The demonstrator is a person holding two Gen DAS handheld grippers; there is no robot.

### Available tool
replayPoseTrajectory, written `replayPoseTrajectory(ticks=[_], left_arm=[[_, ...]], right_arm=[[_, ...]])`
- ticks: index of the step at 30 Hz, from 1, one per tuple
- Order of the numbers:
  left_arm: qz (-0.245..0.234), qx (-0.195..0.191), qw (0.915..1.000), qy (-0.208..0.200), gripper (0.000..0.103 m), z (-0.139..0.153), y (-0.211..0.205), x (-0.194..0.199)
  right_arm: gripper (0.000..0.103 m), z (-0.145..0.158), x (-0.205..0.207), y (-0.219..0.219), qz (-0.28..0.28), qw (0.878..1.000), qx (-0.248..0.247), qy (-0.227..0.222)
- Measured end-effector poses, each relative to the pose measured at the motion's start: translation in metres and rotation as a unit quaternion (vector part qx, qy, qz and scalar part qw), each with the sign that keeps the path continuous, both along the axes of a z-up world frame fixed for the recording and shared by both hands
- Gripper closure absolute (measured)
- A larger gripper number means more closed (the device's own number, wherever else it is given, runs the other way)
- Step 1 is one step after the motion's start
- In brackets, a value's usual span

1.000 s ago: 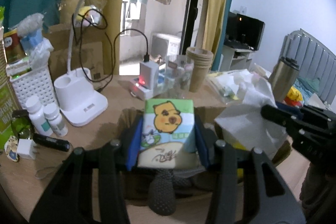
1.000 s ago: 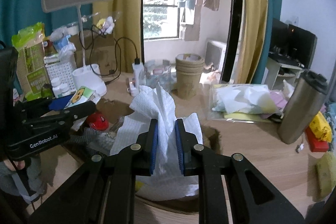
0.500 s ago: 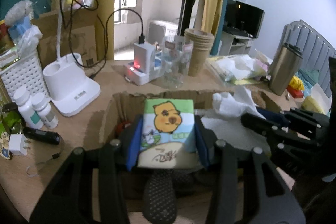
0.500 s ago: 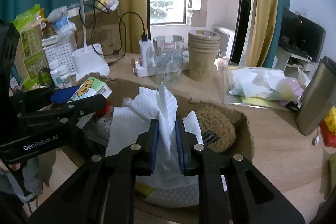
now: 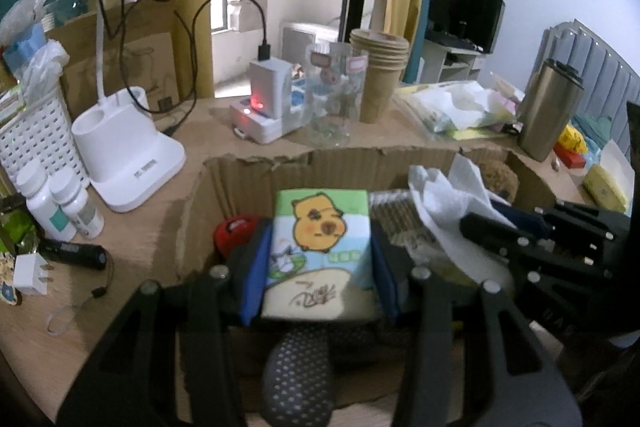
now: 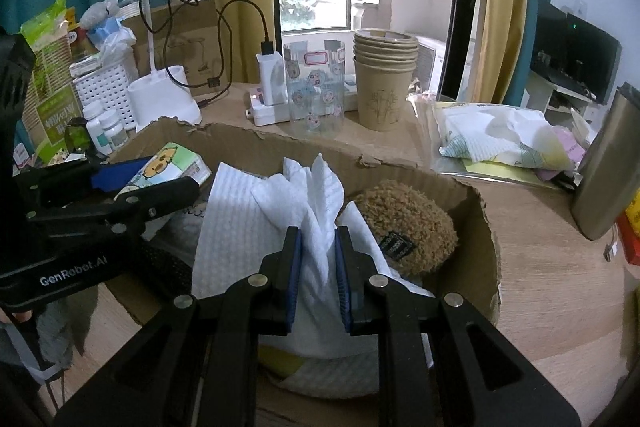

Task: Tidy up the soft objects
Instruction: 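Lower the tissue pack into the box and open the left tool while the right tool releases the tissue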

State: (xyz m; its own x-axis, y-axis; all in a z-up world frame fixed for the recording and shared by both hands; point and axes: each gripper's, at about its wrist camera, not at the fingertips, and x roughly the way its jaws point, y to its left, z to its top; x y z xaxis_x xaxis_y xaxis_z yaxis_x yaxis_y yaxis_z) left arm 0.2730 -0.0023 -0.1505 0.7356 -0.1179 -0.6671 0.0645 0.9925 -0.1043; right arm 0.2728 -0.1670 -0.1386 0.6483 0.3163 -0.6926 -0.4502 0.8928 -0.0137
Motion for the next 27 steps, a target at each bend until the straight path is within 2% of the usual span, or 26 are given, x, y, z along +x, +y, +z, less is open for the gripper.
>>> replayPoseTrajectory(ticks=[4,8,13,15,17,18,21,27], left_arm=[[0.003,-0.001,1.0000,-0.003,0.054,0.006,0.001,-0.003],[-0.002,0.003,0.9999,-0.013,0.053,0.013,0.000,-0.009],[0.003,0.004,0.9995,-0.030,0.051,0.024,0.000,-0.019],[0.007,0.004,0.9990,-0.044,0.047,0.030,0.002,-0.024],[0.007,0.001,0.9984,-0.055,0.029,0.035,0.003,-0.030],[0.007,-0.002,0.9982,-0.060,0.028,0.037,0.004,-0.032],[0.009,-0.004,0.9975,-0.070,0.027,0.045,0.005,-0.039],[0.010,-0.006,0.9963,-0.086,0.026,0.059,0.006,-0.055]], right_arm=[[0.083,0.004,-0.002,0.000,0.002,1.000,0.002,-0.002],[0.070,0.013,-0.008,0.000,0.006,1.000,0.006,-0.011],[0.062,0.024,-0.015,-0.002,0.000,1.000,0.010,-0.023],[0.060,0.027,-0.018,-0.004,-0.003,1.000,0.010,-0.026],[0.056,0.032,-0.021,-0.006,-0.008,0.999,0.009,-0.030],[0.053,0.033,-0.023,-0.008,-0.009,0.999,0.010,-0.032],[0.047,0.040,-0.027,-0.013,-0.017,0.999,0.011,-0.039],[0.045,0.059,-0.045,-0.023,-0.028,0.997,0.016,-0.065]])
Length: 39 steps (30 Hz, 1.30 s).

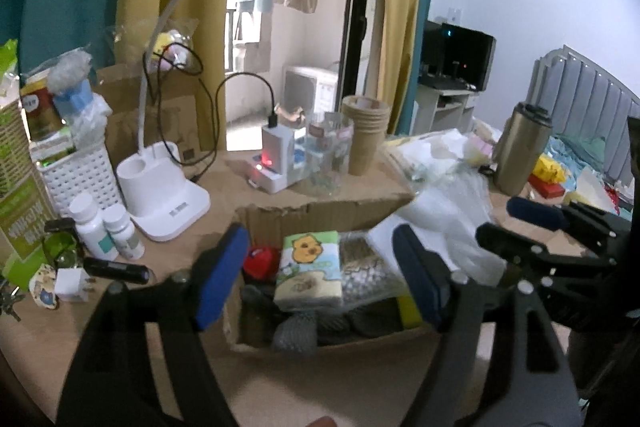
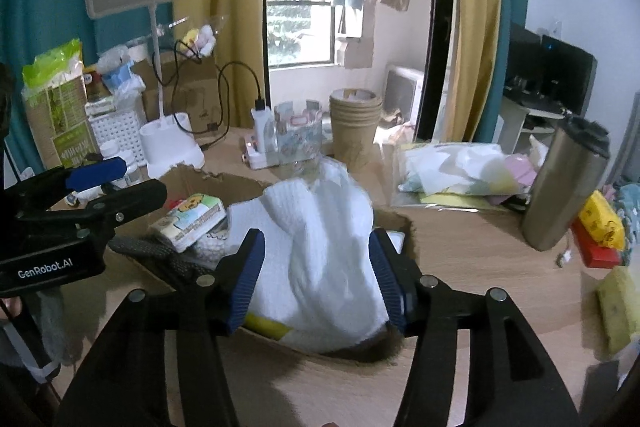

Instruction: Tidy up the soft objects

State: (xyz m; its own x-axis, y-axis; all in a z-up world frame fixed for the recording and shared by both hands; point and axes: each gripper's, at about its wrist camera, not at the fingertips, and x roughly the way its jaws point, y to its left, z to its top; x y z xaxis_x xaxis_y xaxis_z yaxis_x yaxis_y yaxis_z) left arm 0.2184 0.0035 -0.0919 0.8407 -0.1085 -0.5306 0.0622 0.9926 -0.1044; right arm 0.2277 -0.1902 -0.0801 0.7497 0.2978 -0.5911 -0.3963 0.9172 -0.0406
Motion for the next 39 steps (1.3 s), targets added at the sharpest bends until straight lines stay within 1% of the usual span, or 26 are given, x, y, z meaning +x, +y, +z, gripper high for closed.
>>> replayPoseTrajectory(ticks=[3,6,8,9,15,19,25,30,33,35,37,38,39], left_arm=[[-0.003,0.004,1.0000,-0.002,0.024,0.006,-0.003,-0.007],[0.001,0.007,0.9999,-0.012,0.017,0.012,-0.006,-0.018],[0.006,0.005,0.9999,-0.014,0.009,0.016,-0.007,-0.023],[0.009,0.006,0.9998,-0.016,0.008,0.018,-0.007,-0.025],[0.020,0.001,0.9994,-0.028,0.007,0.030,-0.005,-0.041],[0.026,0.020,0.9987,-0.039,0.006,0.037,-0.009,-0.052],[0.036,0.017,0.9983,-0.042,0.006,0.041,-0.002,-0.069],[0.060,0.021,0.9972,-0.039,0.006,0.040,0.009,-0.085],[0.078,0.012,0.9957,-0.049,0.006,0.040,0.017,-0.097],[0.093,0.007,0.9941,-0.055,0.003,0.043,0.022,-0.105],[0.092,0.002,0.9940,-0.058,0.002,0.045,0.025,-0.111],[0.090,0.002,0.9943,-0.057,0.002,0.046,0.026,-0.113],[0.088,0.003,0.9946,-0.056,0.002,0.048,0.025,-0.115]], right_arm=[[0.044,0.010,-0.012,-0.006,-0.008,1.000,0.001,-0.014],[0.043,0.016,-0.020,-0.010,-0.015,1.000,0.005,-0.023],[0.043,0.021,-0.027,-0.014,-0.020,0.999,0.008,-0.028],[0.042,0.023,-0.030,-0.015,-0.022,0.999,0.008,-0.030],[0.038,0.034,-0.047,-0.024,-0.037,0.998,0.016,-0.042],[0.037,0.039,-0.057,-0.028,-0.045,0.998,0.015,-0.050],[0.036,0.048,-0.076,-0.040,-0.063,0.996,0.033,-0.053],[0.036,0.054,-0.095,-0.046,-0.071,0.995,0.022,-0.064],[0.036,0.056,-0.105,-0.050,-0.083,0.994,0.015,-0.074],[0.036,0.056,-0.110,-0.054,-0.094,0.992,0.018,-0.077],[0.033,0.056,-0.115,-0.058,-0.109,0.991,0.019,-0.076],[0.030,0.055,-0.116,-0.060,-0.114,0.990,0.018,-0.076],[0.030,0.055,-0.118,-0.061,-0.117,0.990,0.018,-0.077]])
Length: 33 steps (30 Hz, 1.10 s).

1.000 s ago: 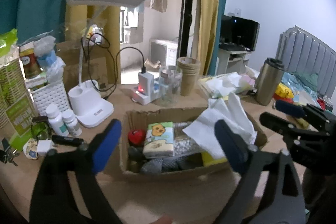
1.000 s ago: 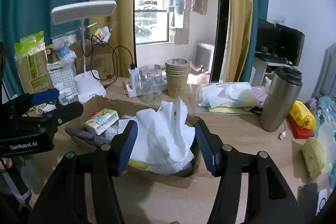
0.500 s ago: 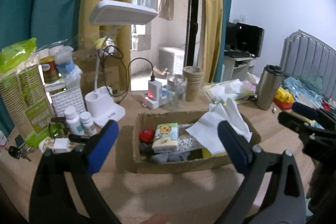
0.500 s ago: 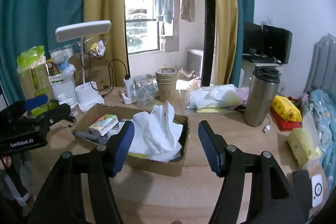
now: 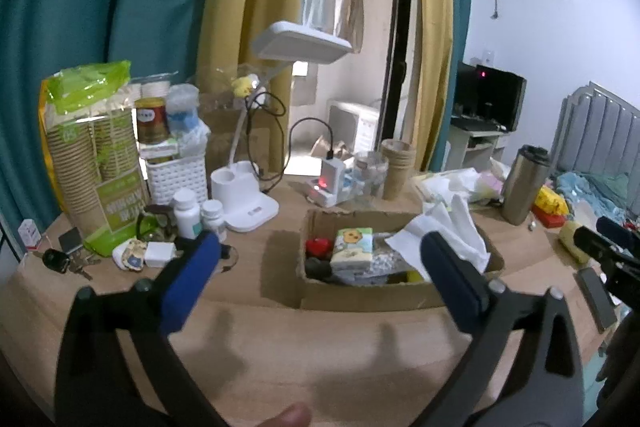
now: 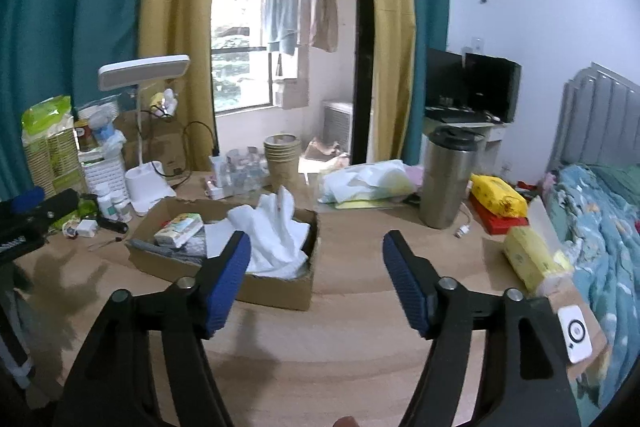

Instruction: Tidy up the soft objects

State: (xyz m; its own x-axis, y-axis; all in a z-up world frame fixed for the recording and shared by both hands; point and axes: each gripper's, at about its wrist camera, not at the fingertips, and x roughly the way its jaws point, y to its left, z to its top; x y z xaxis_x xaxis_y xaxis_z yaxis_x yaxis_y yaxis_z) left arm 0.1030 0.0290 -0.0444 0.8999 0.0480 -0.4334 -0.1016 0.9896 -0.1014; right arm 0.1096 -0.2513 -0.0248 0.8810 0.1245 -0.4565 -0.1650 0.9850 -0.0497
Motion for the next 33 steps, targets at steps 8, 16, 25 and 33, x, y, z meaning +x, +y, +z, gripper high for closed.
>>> replayPoseTrajectory(ticks=[8,16,25,33], left_arm=[[-0.010,0.006,0.9998,-0.014,0.002,0.014,-0.004,-0.022],[-0.007,0.012,0.9994,-0.032,0.002,0.024,-0.009,-0.032],[-0.001,0.020,0.9990,-0.039,0.002,0.026,-0.012,-0.034],[0.003,0.032,0.9988,-0.036,0.002,0.023,-0.014,-0.031]], right_arm=[[0.030,0.014,-0.020,-0.001,-0.003,1.000,-0.008,-0.026],[0.030,0.019,-0.024,-0.006,-0.016,0.999,-0.004,-0.041],[0.030,0.020,-0.025,-0.005,-0.015,0.999,-0.005,-0.039],[0.030,0.022,-0.027,-0.006,-0.014,0.999,-0.003,-0.040]])
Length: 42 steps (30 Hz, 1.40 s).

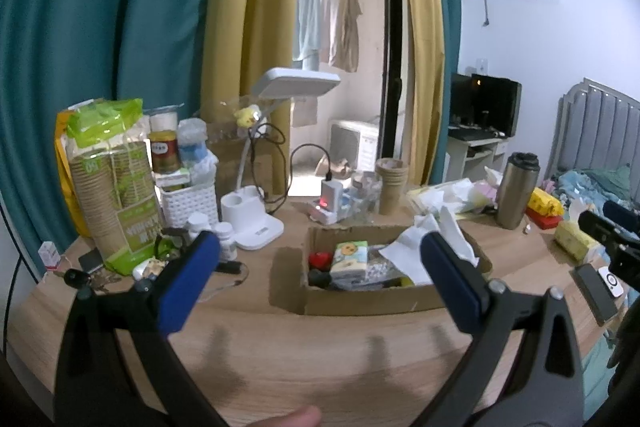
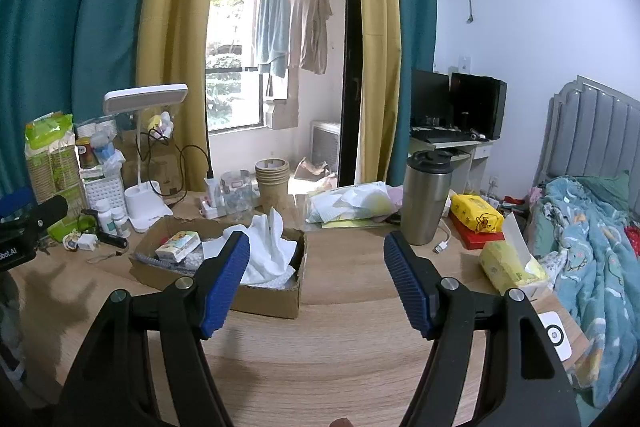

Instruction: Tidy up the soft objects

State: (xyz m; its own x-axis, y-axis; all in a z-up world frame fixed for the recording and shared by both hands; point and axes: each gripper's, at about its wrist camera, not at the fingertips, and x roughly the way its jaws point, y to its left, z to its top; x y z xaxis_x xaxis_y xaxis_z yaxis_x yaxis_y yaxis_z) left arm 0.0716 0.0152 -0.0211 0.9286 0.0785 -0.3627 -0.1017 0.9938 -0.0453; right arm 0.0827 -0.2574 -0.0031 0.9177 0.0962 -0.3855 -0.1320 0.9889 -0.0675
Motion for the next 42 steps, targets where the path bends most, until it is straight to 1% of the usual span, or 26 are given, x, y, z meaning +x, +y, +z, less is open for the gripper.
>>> replayPoseTrajectory(ticks=[42], left_arm=[[-0.012,-0.007,0.9999,0.008,0.002,-0.0021,-0.0034,0.0005]], right_arm=[[0.030,-0.0085,0.0021,0.0036,0.014,1.000,-0.003,0.015]])
